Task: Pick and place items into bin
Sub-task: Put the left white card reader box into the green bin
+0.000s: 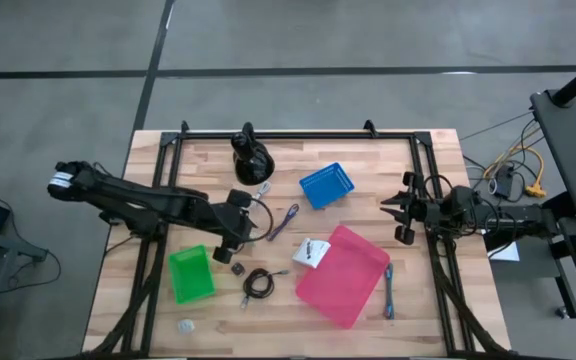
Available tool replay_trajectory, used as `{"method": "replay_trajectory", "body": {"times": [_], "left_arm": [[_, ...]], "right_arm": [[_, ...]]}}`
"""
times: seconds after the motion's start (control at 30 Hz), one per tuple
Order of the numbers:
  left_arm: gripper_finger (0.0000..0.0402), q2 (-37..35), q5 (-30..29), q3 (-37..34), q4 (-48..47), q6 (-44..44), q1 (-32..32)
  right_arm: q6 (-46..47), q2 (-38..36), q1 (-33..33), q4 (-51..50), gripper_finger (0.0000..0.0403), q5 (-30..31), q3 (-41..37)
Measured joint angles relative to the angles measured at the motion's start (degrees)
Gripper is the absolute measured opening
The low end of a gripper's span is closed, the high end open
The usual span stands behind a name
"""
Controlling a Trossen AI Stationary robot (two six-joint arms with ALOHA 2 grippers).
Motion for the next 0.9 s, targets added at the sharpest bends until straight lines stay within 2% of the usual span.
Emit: {"method": "replay_trajectory", "body": {"times": [0.2,0.47,0.77,0.9], "left_arm": [[0.0152,1.02,-0.02,0.17,-5.37,0.01,0.0],[0.0159,0.89,-1.75,0.63,-5.71,0.48,0.0],[0.0247,0.89,-2.97,0.33,-5.73,0.2,0.02],[0.0259,0.89,-2.97,-0.07,-5.72,0.14,0.02]], "right_arm": [[-0.09,0.0,0.02,-0.07,0.0047,0.01,0.0],[-0.39,0.0,0.02,-0.16,0.0047,0.02,0.0],[-0.45,-0.02,0.02,-0.15,0.0047,0.03,0.0],[-0.46,-0.02,0.02,-0.17,0.0047,0.04,0.0]]}}
